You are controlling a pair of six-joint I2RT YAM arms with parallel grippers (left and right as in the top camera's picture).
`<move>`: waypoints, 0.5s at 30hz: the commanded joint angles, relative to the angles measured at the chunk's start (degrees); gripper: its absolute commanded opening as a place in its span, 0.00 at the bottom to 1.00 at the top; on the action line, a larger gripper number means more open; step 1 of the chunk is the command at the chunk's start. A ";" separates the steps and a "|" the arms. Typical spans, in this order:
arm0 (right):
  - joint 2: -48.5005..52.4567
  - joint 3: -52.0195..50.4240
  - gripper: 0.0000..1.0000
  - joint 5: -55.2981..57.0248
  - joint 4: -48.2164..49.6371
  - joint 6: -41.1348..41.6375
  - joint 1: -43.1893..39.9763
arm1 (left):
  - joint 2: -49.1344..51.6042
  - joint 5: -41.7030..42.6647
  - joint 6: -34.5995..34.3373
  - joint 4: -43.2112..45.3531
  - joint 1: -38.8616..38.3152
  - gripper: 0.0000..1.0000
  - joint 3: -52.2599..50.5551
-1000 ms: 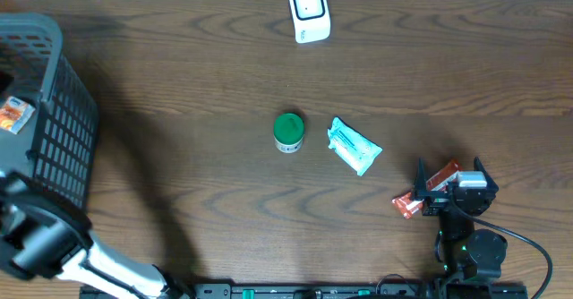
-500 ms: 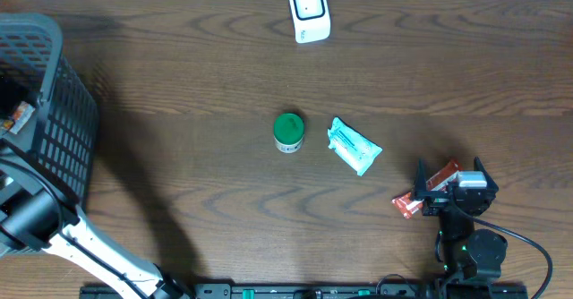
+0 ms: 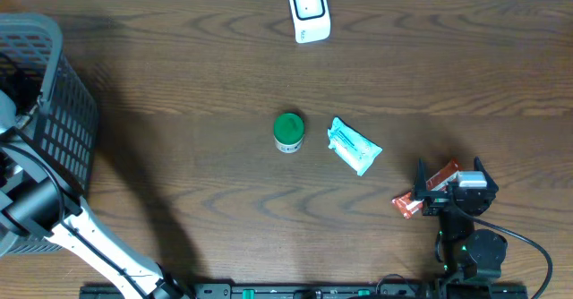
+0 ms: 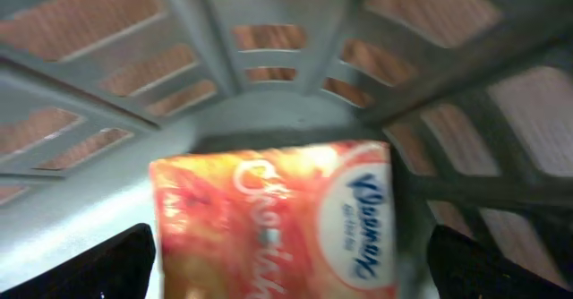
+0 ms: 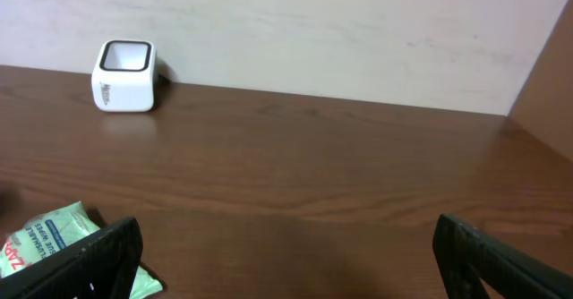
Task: Scan the item barcode
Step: 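Reach into the basket and grasp the orange Kleenex tissue pack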
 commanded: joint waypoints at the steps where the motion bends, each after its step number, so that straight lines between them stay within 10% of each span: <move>1: -0.02 -0.07 0.99 -0.07 -0.17 0.66 -0.09 | 1.46 -3.17 -0.55 0.35 0.09 0.97 -0.72; 15: -0.02 -0.07 0.99 -0.07 -0.17 0.66 -0.09 | 3.96 -3.17 -0.55 2.45 0.09 0.97 -0.94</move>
